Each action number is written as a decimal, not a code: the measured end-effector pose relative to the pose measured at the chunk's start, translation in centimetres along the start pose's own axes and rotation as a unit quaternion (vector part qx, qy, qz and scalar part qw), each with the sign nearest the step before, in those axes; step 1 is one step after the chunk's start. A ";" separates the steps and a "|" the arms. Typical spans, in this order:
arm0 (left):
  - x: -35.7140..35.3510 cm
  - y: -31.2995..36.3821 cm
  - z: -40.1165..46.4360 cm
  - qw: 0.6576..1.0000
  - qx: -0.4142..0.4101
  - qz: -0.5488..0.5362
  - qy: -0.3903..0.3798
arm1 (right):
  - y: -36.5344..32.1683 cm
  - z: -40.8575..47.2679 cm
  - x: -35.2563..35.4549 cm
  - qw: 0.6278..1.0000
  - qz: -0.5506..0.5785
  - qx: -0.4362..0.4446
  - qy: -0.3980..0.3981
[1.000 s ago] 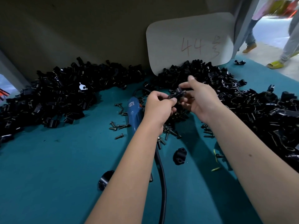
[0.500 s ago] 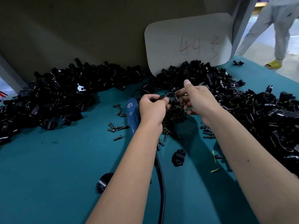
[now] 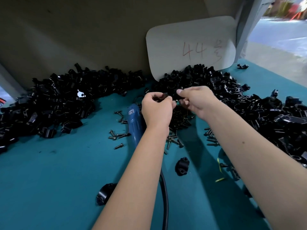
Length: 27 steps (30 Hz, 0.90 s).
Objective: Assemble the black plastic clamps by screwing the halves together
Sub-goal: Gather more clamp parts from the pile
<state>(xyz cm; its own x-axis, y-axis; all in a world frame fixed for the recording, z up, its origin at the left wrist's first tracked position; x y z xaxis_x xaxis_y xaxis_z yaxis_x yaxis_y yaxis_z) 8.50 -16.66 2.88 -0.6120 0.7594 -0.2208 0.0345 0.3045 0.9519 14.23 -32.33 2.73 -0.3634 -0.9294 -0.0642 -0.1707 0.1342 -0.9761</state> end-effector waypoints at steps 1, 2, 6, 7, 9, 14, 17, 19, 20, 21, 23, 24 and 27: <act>0.2 0.2 0.2 0.999 -0.022 0.019 0.019 | -0.6 0.4 -0.3 1.000 0.030 0.000 -0.002; 0.3 0.3 0.4 0.998 -0.034 0.031 0.031 | -1.3 0.7 -0.9 0.997 0.074 -0.002 -0.017; -0.3 -0.4 0.6 0.998 -0.023 0.064 0.008 | -3.5 3.0 -0.4 0.987 -0.074 0.126 0.059; -0.5 -0.7 0.7 0.997 -0.021 0.080 -0.002 | -4.3 3.4 0.4 0.942 -0.240 0.203 0.120; -0.8 -1.1 0.7 0.996 -0.012 0.091 -0.015 | -4.4 3.6 0.6 0.803 -0.500 0.284 0.155; -1.0 -1.8 0.7 0.994 -0.020 0.106 -0.015 | -1.8 3.4 0.3 0.735 -0.585 0.324 0.111; -1.1 -1.9 0.8 0.994 -0.031 0.105 -0.021 | -2.1 3.8 0.6 0.756 -0.567 0.306 0.115; -1.2 -1.9 0.7 0.995 -0.027 0.091 -0.032 | -2.0 4.0 0.7 0.754 -0.582 0.284 0.115; -1.1 -1.8 0.6 0.996 -0.025 0.083 -0.037 | -2.1 3.9 0.8 0.750 -0.585 0.283 0.124; -1.0 -1.6 0.6 0.996 -0.030 0.079 -0.040 | -2.3 3.7 0.8 0.745 -0.588 0.284 0.136; -0.6 -0.9 0.5 0.994 -0.055 0.081 -0.046 | -2.6 3.5 1.1 0.755 -0.577 0.272 0.150; -0.2 -0.4 0.5 0.992 -0.074 0.086 -0.051 | -2.8 3.2 1.0 0.778 -0.550 0.265 0.147; 1.7 1.6 0.6 0.979 -0.160 0.117 -0.048 | -3.4 1.9 0.3 0.901 -0.334 0.258 0.104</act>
<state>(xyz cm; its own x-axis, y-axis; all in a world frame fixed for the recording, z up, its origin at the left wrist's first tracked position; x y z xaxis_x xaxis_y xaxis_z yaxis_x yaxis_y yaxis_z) 8.02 -14.58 3.88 -0.5387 0.8425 0.0060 -0.0940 -0.0672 0.9933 16.44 -33.76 5.67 -0.5100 -0.6524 0.5606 0.0137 -0.6578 -0.7531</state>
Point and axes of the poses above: each hand's wrist, its own z-axis towards the middle knuckle, its own x-axis out of the back of the hand, y = z × x, the point moved 8 cm from there along z, towards the middle knuckle, and after that the axes turned 14 degrees about y, right-handed, at the moved point
